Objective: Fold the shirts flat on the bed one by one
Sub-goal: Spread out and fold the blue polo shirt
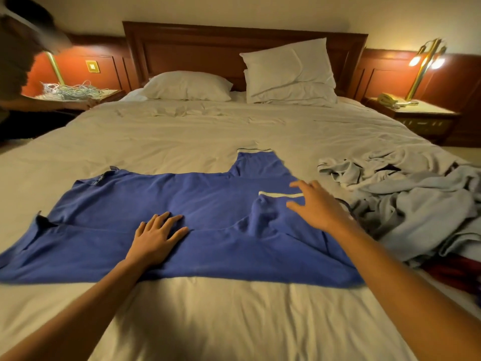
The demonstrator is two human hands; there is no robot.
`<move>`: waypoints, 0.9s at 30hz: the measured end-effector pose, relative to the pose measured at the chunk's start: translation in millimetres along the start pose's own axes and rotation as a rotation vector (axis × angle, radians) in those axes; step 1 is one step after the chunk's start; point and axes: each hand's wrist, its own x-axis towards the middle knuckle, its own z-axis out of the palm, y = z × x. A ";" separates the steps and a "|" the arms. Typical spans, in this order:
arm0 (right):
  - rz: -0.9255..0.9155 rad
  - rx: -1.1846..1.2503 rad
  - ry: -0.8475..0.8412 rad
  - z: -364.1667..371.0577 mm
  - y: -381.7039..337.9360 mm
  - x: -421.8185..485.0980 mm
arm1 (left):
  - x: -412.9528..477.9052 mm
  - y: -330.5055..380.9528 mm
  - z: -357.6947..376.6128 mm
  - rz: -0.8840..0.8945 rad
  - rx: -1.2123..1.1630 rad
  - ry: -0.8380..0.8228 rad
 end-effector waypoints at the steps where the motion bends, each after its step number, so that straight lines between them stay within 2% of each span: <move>1: 0.027 0.027 -0.005 1.5 3.7 -19.1 | 2.5 4.0 -1.3 -0.010 -0.011 0.001; 5: 0.160 0.053 -0.107 15.4 20.7 -79.4 | 21.5 51.8 -0.9 0.041 -0.092 0.054; 7: 0.224 0.068 -0.101 19.2 28.8 -87.2 | 33.2 92.8 1.7 0.078 -0.154 0.064; 10: 0.270 0.138 -0.033 20.2 36.9 -85.2 | 53.6 158.8 8.1 0.091 -0.274 0.024; 13: 0.278 0.118 -0.019 19.0 41.9 -78.0 | 78.7 210.1 11.1 0.079 -0.499 -0.090; 15: 0.288 0.059 -0.036 16.5 42.7 -68.5 | 93.9 228.5 11.3 0.072 -0.512 -0.150; 18: 0.298 -0.024 -0.055 13.4 41.8 -49.3 | 112.9 233.4 12.3 0.085 -0.474 -0.142; 21: 0.243 -0.042 0.035 15.5 43.8 -23.7 | 125.1 227.4 10.5 0.049 -0.632 -0.107; 24: 0.299 0.289 0.045 19.6 46.7 6.0 | 126.1 219.7 1.5 0.042 -0.820 -0.115; 27: 0.428 0.635 0.049 29.2 54.7 27.8 | 126.5 211.2 -6.7 0.076 -0.836 -0.161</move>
